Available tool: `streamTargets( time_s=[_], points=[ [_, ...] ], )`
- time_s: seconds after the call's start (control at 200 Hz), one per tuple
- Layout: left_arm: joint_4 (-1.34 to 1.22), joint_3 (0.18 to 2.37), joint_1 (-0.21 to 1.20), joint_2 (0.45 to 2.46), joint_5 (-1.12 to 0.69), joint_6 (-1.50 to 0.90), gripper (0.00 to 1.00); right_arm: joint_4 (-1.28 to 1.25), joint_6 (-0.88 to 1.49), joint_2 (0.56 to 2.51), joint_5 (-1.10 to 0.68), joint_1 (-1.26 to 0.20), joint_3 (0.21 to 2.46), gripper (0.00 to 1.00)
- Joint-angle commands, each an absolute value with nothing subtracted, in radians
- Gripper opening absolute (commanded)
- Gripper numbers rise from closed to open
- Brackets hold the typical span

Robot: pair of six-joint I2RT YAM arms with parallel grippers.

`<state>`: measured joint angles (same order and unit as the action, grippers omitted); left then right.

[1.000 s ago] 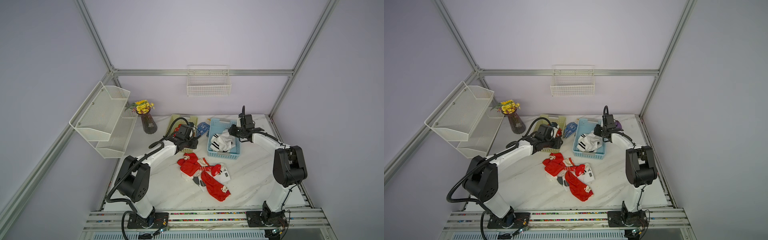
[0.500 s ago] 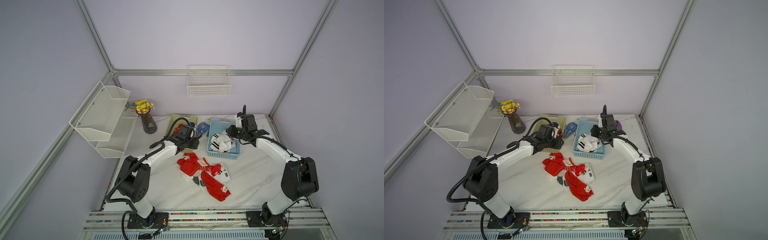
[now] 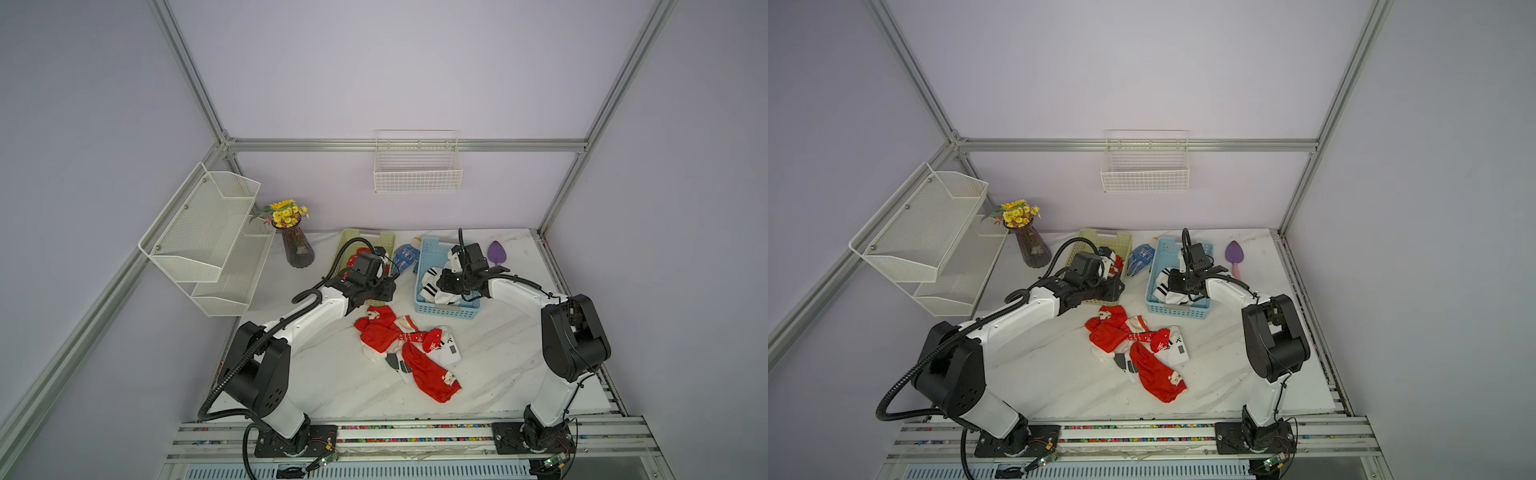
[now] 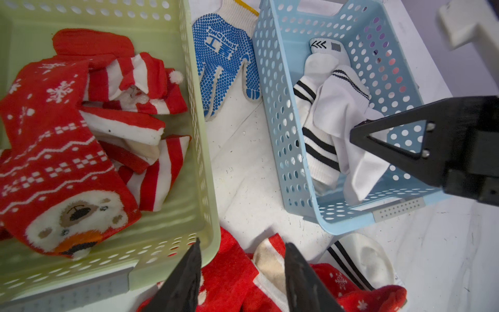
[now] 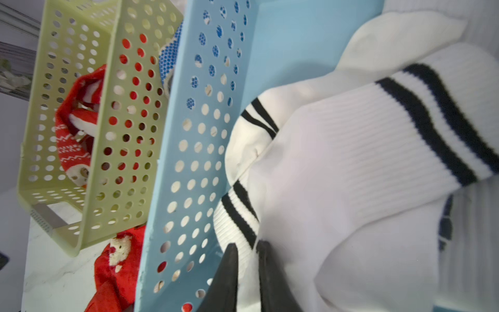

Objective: Sort the socks into the basket by color
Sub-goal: Place the sock in the bin.

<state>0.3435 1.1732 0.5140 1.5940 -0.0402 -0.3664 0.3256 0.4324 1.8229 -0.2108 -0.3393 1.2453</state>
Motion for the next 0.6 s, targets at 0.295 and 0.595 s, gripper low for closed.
streamTargets(
  time_s=[0.295, 0.595],
  points=[
    [0.328, 1.081, 0.546, 1.494, -0.044, -0.442, 0.5, 0.348, 0.406, 1.881, -0.176, -0.34, 1.305, 0.19],
    [0.426, 1.085, 0.612, 1.452, 0.001, -0.457, 0.55, 0.406, 0.388, 1.783, -0.17, -0.339, 1.357, 0.19]
  ],
)
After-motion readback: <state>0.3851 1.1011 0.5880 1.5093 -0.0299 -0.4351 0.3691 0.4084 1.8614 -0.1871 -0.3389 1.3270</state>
